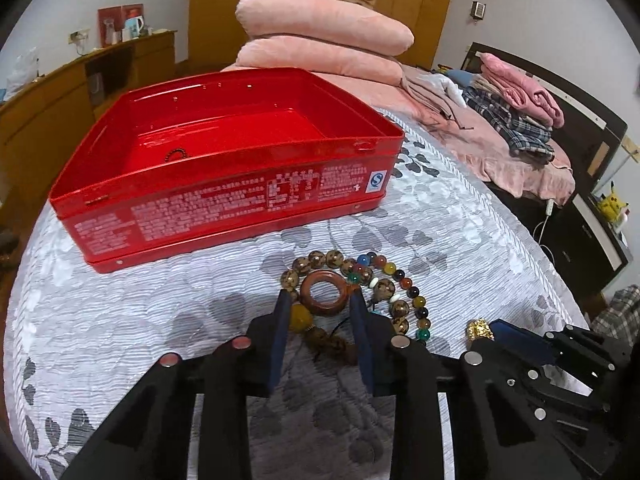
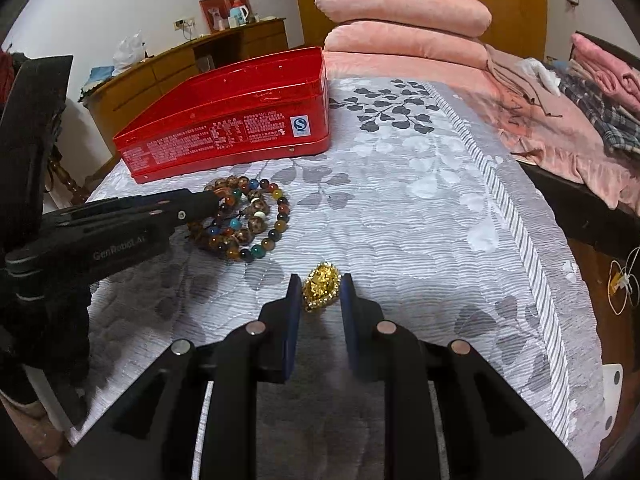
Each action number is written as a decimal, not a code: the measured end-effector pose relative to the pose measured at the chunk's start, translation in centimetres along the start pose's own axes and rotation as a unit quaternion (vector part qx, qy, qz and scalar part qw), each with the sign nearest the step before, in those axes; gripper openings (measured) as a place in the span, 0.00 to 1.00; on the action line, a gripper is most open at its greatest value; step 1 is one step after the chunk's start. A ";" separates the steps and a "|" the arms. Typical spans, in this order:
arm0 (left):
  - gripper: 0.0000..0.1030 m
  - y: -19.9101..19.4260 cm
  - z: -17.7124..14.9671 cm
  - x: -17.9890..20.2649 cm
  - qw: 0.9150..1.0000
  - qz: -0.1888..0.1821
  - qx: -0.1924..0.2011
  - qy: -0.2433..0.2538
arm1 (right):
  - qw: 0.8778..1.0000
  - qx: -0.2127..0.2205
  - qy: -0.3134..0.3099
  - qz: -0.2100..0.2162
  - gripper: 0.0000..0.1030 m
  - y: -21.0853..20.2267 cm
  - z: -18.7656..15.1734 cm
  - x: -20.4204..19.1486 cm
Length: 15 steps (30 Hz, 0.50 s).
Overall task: Organize jewelry
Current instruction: 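Grasp the wooden ring bracelet with the left tool while the right tool grasps the gold pendant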
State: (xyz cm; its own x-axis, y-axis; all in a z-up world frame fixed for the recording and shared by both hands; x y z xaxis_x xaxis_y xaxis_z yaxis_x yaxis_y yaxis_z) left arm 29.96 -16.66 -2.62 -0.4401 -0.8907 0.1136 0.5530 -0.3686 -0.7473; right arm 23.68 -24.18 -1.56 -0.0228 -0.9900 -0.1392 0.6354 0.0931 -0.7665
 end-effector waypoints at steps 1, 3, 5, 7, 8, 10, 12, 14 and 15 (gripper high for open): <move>0.29 0.0 0.1 0.1 1.000 -0.001 0.001 0.002 | 1.000 0.000 0.000 0.001 0.18 0.1 0.0 0.0; 0.29 0.1 0.2 0.2 1.000 -0.001 0.001 0.009 | 1.000 -0.001 0.000 0.003 0.18 0.2 0.0 0.0; 0.29 0.5 0.2 0.4 1.000 -0.001 -0.007 0.018 | 1.000 -0.003 0.000 0.004 0.18 0.3 0.1 -0.1; 0.31 1.4 -0.1 0.6 0.999 -0.009 -0.027 0.021 | 1.000 -0.004 0.000 0.006 0.18 0.3 0.1 -0.1; 0.31 1.6 -0.1 0.6 0.999 -0.011 -0.029 0.020 | 1.000 -0.004 0.001 0.006 0.18 0.3 0.1 -0.1; 0.32 1.7 0.0 0.7 0.999 -0.014 -0.030 0.020 | 1.000 -0.005 0.002 0.008 0.18 0.4 0.1 0.0; 0.32 1.8 0.1 0.6 0.999 -0.016 -0.031 0.019 | 1.000 -0.006 0.003 0.009 0.18 0.4 0.1 0.1; 0.30 1.8 0.2 0.6 0.999 -0.013 -0.031 0.019 | 1.000 -0.005 0.003 0.009 0.18 0.4 0.1 0.1; 0.24 1.8 0.2 0.6 0.999 -0.010 -0.030 0.019 | 1.000 -0.006 0.003 0.009 0.18 0.4 0.1 0.1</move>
Point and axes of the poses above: each gripper's, at about its wrist camera, not at the fingertips, and y roughly the way its jaws point, x to its right, z to its top, the point moved 7 cm from there along y, roughly the way its jaws point, and after that the axes turned 2 degrees about y, right-handed, at the moved point
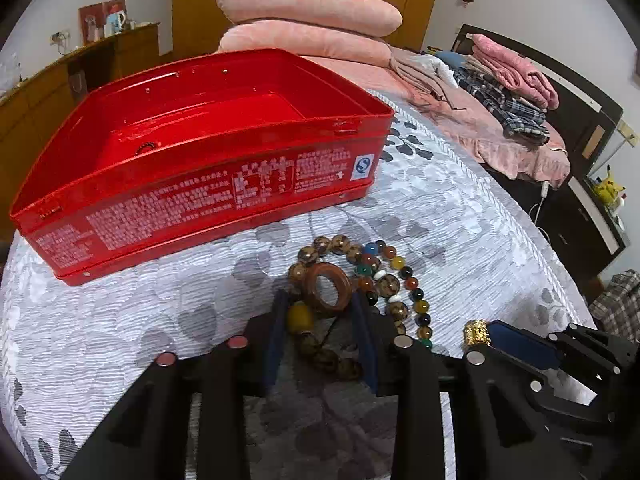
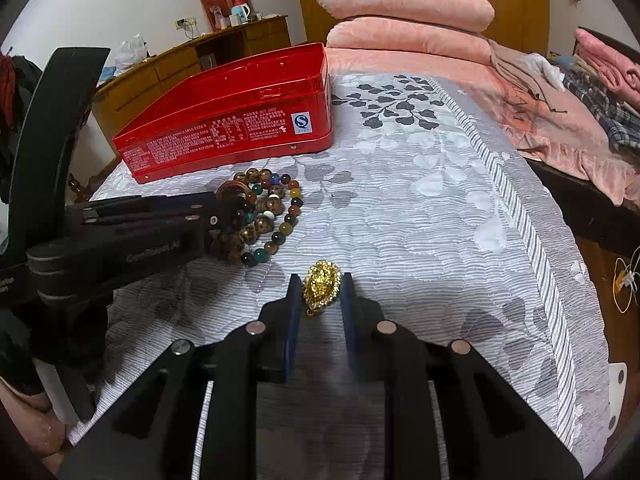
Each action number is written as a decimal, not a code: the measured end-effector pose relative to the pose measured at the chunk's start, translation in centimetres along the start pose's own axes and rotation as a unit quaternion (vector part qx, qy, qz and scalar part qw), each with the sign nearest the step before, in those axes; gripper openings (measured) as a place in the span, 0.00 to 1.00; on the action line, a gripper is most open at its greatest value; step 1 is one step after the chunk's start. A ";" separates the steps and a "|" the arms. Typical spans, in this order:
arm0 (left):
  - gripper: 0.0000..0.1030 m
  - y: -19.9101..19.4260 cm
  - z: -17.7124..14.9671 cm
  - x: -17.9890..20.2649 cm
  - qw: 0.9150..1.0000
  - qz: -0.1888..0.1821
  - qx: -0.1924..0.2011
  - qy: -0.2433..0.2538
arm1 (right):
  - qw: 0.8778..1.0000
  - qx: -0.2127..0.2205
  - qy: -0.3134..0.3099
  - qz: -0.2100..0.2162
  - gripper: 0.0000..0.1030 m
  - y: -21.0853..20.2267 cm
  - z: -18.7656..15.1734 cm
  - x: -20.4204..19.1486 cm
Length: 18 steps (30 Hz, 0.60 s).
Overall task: Organize jewelry
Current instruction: 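Grasp the wooden ring bracelet with the left tool while the right tool grasps the gold pendant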
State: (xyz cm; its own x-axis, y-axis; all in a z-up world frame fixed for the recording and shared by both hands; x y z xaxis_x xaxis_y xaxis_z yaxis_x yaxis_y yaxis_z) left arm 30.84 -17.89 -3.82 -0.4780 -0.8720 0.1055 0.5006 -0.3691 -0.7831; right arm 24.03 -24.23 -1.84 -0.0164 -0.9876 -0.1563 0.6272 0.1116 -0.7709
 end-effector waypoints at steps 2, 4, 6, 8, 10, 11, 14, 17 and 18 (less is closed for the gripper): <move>0.19 -0.1 0.0 -0.3 1.000 0.000 0.002 -0.009 | 1.000 0.000 0.000 0.001 0.18 0.0 0.0 0.0; 0.18 -0.4 -0.1 -0.6 1.000 -0.006 0.006 -0.019 | 1.000 0.000 0.000 0.000 0.18 0.1 0.0 0.0; 0.13 -1.0 0.0 -0.8 1.000 -0.002 0.017 -0.020 | 1.000 0.000 -0.001 -0.001 0.18 0.1 0.0 0.0; 0.13 -2.2 0.0 -1.0 0.999 -0.002 0.033 -0.021 | 1.000 -0.001 0.000 0.000 0.18 0.1 0.0 0.1; 0.13 -3.0 -0.1 -1.3 0.999 -0.008 0.039 -0.026 | 1.000 0.000 -0.001 -0.001 0.18 0.1 0.0 0.0; 0.13 -3.3 -0.3 -1.4 0.999 -0.008 0.041 -0.028 | 1.000 0.000 -0.002 -0.002 0.18 0.1 -0.1 0.0; 0.13 -4.3 -1.2 -2.3 0.998 -0.007 0.044 -0.035 | 1.000 0.000 -0.004 -0.006 0.18 0.1 -0.1 0.0; 0.13 -5.1 -2.2 -3.3 0.998 -0.005 0.044 -0.047 | 1.000 0.000 -0.006 -0.010 0.18 0.1 -0.1 -0.2; 0.13 -5.3 -2.4 -3.6 0.998 -0.005 0.044 -0.050 | 1.000 0.000 -0.007 -0.011 0.18 0.1 -0.1 -0.2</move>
Point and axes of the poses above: each gripper's, at about its wrist camera, not at the fingertips, and y roughly the way its jaws point, x to its right, z to its top, the point moved 7 cm from there along y, roughly the way its jaws point, and after that the axes turned 2 degrees about y, right-handed, at the moved point
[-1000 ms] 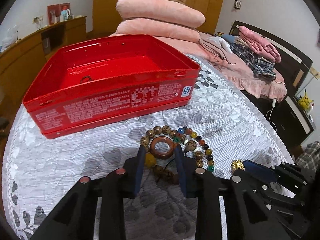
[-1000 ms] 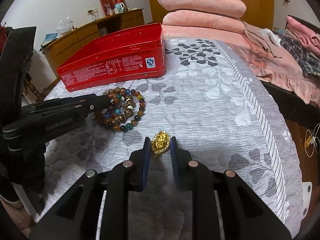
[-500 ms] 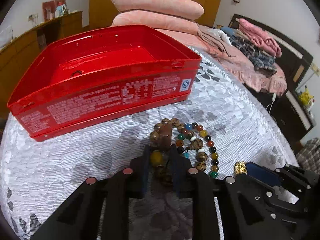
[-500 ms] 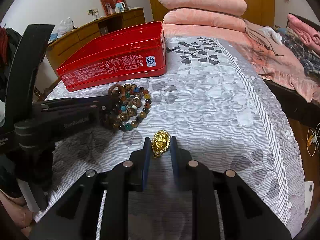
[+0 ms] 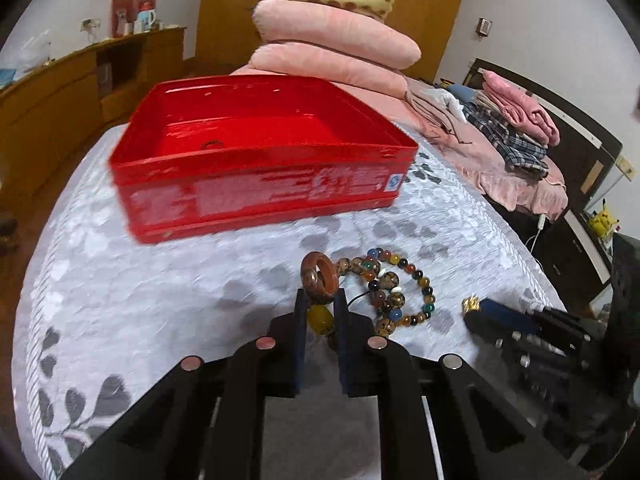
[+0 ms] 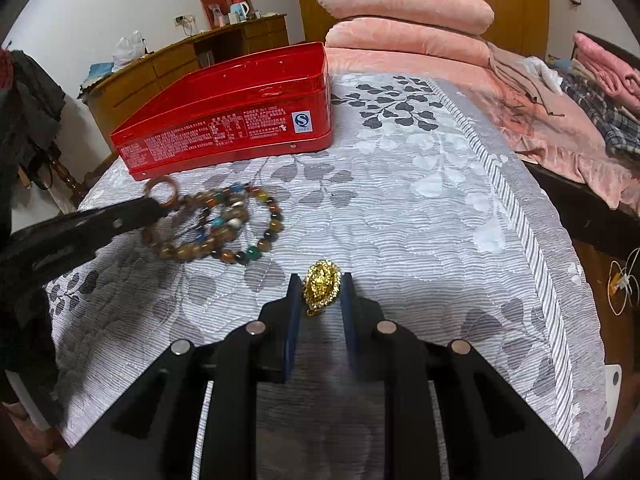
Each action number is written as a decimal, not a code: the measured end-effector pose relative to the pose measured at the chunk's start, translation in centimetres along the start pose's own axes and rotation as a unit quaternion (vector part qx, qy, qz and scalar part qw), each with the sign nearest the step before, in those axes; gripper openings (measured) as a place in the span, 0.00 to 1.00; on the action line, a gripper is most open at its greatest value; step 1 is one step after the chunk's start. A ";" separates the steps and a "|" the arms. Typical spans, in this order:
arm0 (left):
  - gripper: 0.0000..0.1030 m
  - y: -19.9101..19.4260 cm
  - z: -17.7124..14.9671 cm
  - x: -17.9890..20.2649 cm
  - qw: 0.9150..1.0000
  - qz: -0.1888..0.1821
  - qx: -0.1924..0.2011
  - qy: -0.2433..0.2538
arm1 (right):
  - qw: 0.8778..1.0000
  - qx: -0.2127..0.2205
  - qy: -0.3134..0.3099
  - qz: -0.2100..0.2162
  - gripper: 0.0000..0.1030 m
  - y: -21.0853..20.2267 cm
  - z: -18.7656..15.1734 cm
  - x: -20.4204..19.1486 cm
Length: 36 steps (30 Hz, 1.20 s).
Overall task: Organize jewelry
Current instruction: 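Grasp the wooden ring bracelet with the left tool while the right tool grasps the gold pendant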
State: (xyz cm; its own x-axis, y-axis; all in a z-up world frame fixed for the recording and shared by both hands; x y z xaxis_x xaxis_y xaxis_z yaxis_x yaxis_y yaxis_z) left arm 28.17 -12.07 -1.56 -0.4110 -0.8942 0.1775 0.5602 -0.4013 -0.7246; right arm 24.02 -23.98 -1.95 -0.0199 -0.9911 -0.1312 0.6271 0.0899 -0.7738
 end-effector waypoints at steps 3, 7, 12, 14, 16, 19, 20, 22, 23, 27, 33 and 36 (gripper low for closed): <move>0.13 -0.7 -0.8 -1.2 1.000 -0.012 -0.002 -0.020 | 1.000 -0.001 -0.002 -0.002 0.18 0.0 0.0 -0.1; 0.19 -0.1 -1.8 -2.0 0.999 -0.010 -0.022 -0.023 | 1.000 -0.003 -0.007 -0.006 0.18 0.1 0.0 -0.4; 0.43 -0.5 -1.7 -1.9 1.000 0.001 -0.017 -0.009 | 1.000 -0.004 -0.010 -0.011 0.18 0.1 -0.1 -0.5; 0.44 -0.4 -1.5 -1.5 1.000 0.002 -0.015 -0.001 | 1.000 -0.004 -0.010 -0.012 0.18 0.2 0.0 -0.6; 0.44 -0.1 -1.2 -0.9 1.000 0.007 -0.015 0.012 | 1.000 -0.004 -0.010 -0.012 0.18 0.2 0.0 -0.6; 0.44 -0.2 -0.9 0.1 0.999 0.010 -0.008 0.034 | 1.000 -0.004 -0.009 -0.010 0.19 0.2 0.0 -0.6; 0.44 -0.2 -0.8 0.5 0.999 0.011 -0.005 0.041 | 1.000 -0.004 -0.009 -0.010 0.19 0.2 0.0 -0.6; 0.43 -0.2 -0.8 1.2 0.999 0.006 -0.002 0.053 | 1.000 -0.004 -0.008 -0.009 0.19 0.2 0.0 -0.6; 0.41 -0.2 -0.8 1.4 0.998 0.003 -0.001 0.056 | 1.000 -0.004 -0.008 -0.008 0.19 0.2 0.0 -0.6; 0.25 0.9 -1.2 1.7 0.998 0.000 -0.017 0.060 | 1.000 -0.004 -0.006 -0.006 0.19 0.2 0.0 -0.5; 0.28 1.7 -1.1 1.4 0.998 -0.001 -0.028 0.053 | 1.000 -0.004 -0.007 -0.007 0.20 0.2 0.0 -0.5; 0.28 2.3 -1.0 1.7 0.997 0.010 -0.036 0.062 | 1.000 -0.004 -0.007 -0.007 0.20 0.2 -0.1 -0.5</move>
Point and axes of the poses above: each gripper's, at about its wrist camera, not at the fingertips, and y roughly the way its jaws point, x to its right, z to its top, the point moved 7 cm from there along y, roughly the way its jaws point, and after that the axes turned 2 degrees about y, right-handed, at the moved point
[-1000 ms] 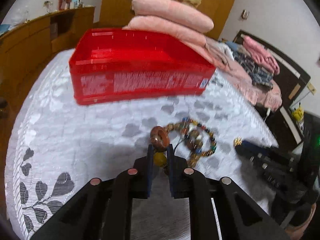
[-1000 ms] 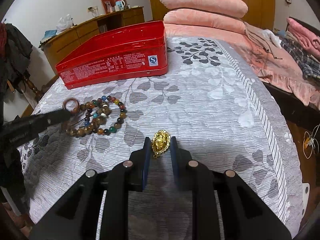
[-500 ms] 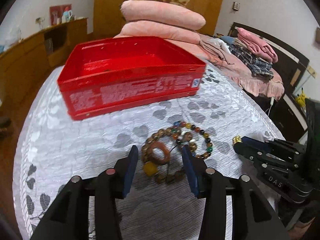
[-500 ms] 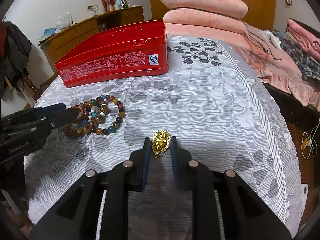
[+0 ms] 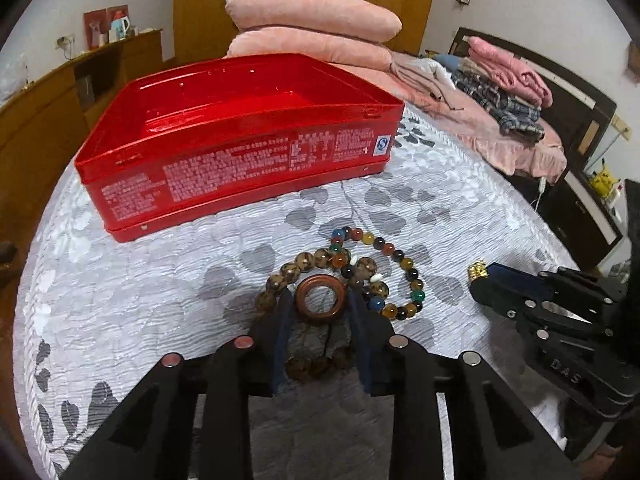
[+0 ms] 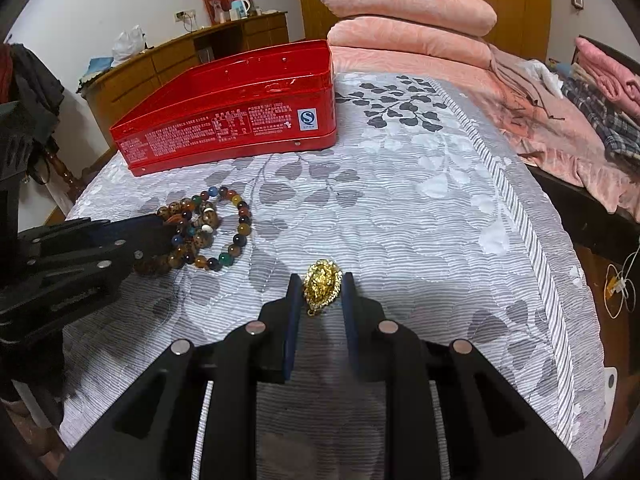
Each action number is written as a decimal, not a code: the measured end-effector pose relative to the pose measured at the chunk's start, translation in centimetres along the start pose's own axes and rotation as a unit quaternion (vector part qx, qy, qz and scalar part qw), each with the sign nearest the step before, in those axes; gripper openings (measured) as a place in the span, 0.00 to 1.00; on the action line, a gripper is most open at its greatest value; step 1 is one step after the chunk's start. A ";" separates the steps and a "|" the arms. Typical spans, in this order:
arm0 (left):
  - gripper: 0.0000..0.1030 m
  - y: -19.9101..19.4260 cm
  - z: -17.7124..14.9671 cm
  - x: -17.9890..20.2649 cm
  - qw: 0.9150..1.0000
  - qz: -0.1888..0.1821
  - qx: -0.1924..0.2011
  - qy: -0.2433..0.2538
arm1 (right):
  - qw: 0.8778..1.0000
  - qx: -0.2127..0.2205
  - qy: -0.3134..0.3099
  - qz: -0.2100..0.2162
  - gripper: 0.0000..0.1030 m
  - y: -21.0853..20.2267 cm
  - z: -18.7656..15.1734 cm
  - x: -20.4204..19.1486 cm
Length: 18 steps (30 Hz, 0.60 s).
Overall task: Organize jewelry
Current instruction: 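Grasp the wooden ring bracelet with the left tool while the right tool grasps the gold pendant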
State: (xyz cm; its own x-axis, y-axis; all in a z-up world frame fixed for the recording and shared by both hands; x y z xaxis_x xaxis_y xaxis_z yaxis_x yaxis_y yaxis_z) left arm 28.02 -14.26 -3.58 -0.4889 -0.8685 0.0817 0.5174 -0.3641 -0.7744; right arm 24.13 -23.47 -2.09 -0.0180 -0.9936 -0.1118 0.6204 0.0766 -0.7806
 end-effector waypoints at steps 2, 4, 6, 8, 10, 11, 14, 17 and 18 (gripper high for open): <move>0.28 0.4 0.1 0.2 1.000 0.009 -0.006 0.008 | 1.000 0.000 0.000 0.000 0.20 0.0 0.0 0.0; 0.28 0.6 0.2 0.4 1.000 0.016 -0.008 0.014 | 1.000 0.000 0.000 0.000 0.20 0.0 0.0 0.0; 0.27 0.7 0.2 0.6 1.000 0.023 -0.009 0.020 | 1.000 0.000 0.000 0.000 0.20 0.0 0.0 0.0; 0.26 0.6 0.2 0.5 1.000 0.022 -0.008 0.019 | 1.000 0.000 0.000 0.000 0.20 0.0 0.0 0.0; 0.26 0.4 0.1 0.3 1.000 0.016 -0.005 0.012 | 1.000 0.000 0.000 0.000 0.20 0.0 0.0 0.0; 0.26 0.3 0.2 0.1 1.000 0.013 -0.003 0.008 | 1.000 0.000 0.000 0.001 0.20 0.0 0.0 0.0; 0.26 -0.5 0.3 -0.5 1.000 0.010 0.013 -0.011 | 1.000 0.001 0.002 0.002 0.19 0.0 0.0 0.0; 0.25 -1.6 0.5 -0.9 0.999 0.005 0.030 -0.020 | 1.000 0.001 0.000 0.001 0.18 0.0 0.0 0.0; 0.26 -2.1 0.5 -1.0 0.999 0.004 0.035 -0.022 | 1.000 0.001 0.000 0.001 0.18 -0.1 0.0 0.0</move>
State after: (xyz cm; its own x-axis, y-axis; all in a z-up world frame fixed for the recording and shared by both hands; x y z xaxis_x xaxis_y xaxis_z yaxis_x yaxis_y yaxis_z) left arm 27.73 -12.73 -1.72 -0.4532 -0.8853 0.1044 0.5698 -0.3778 -0.7298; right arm 24.06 -23.48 -2.01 -0.0169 -0.9933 -0.1140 0.6224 0.0788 -0.7788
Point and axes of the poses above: each gripper's, at about its wrist camera, not at the fingertips, and y roughly the way its jaws point, x to its right, z to its top, the point moved 7 cm from there along y, roughly the way its jaws point, and after that the axes turned 2 degrees about y, right-handed, at the moved point
